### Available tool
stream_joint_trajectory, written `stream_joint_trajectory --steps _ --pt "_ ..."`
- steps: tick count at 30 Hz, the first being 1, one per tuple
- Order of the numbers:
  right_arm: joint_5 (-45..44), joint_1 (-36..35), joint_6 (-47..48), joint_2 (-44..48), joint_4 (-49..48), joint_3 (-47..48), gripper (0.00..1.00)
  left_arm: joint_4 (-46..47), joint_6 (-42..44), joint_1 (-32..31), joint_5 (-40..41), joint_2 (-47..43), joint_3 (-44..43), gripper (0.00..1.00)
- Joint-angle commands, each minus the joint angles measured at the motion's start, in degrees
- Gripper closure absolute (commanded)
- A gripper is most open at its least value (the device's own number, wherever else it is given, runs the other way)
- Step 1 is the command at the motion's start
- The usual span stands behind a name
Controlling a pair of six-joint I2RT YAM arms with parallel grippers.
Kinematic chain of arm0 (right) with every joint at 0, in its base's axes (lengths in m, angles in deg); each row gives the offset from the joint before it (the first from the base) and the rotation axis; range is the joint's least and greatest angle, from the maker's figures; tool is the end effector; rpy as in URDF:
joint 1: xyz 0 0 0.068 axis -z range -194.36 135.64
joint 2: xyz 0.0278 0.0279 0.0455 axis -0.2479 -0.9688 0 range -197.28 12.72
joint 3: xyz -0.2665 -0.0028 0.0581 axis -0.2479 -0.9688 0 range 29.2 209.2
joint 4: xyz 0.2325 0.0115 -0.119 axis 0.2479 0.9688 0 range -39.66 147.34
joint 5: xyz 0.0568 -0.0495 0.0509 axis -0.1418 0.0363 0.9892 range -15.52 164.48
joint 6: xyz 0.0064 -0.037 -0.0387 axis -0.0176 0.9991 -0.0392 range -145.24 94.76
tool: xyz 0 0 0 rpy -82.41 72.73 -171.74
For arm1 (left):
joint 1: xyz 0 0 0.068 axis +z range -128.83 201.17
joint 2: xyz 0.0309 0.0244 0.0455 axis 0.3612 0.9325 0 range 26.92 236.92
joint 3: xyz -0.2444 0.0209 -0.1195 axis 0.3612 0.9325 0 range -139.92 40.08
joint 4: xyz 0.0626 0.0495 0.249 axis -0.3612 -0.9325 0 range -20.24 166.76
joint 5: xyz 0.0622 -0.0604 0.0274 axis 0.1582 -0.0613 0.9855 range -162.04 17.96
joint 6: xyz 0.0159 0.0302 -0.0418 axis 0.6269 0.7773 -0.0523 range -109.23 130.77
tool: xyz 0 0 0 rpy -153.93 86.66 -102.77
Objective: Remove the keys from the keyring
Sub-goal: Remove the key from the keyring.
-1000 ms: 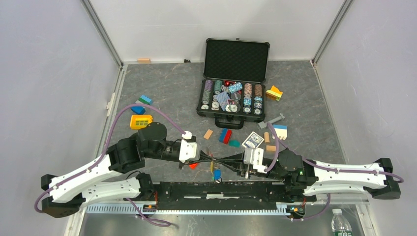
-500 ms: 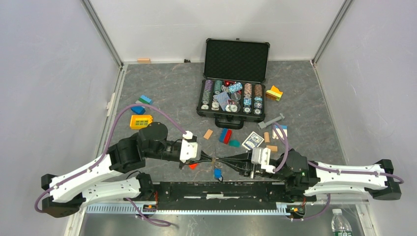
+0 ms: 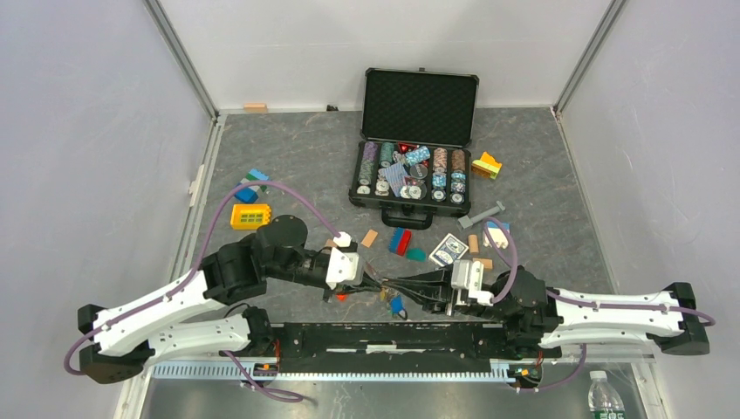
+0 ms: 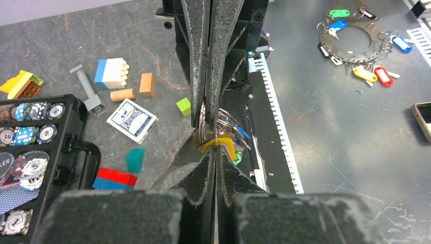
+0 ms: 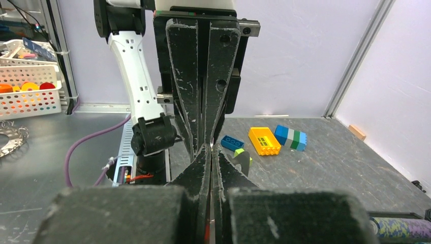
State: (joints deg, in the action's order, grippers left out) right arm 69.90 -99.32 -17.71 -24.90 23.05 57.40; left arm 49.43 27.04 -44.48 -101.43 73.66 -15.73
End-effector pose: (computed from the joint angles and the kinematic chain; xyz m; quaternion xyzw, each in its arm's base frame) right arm 0.0174 0.1657 0.3273 -0.4026 0.4301 0.4868 0.6449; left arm 0.0548 -0.1633 0.3708 0.6261 0.4946 -0.4235 0.4291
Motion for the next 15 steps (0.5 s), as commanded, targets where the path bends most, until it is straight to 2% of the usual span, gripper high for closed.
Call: stream_joint_trajectory --steps 1,9,15 --pt "-0.35 0.07 -0.93 0.14 -6.20 -0.14 1.00 3.96 -2.99 -0.21 -2.25 0.10 0.11 0.95" --pt "-2.21 0.09 -0.53 2.24 -5.07 -0.75 1.00 1.63 -2.03 -0.21 0.90 -1.88 0.25 0.97" --pt "-9.99 0.07 0.18 5.09 -0.48 -1.12 1.00 0.26 -3.36 -0.20 7.03 -4.44 1.83 0.98"
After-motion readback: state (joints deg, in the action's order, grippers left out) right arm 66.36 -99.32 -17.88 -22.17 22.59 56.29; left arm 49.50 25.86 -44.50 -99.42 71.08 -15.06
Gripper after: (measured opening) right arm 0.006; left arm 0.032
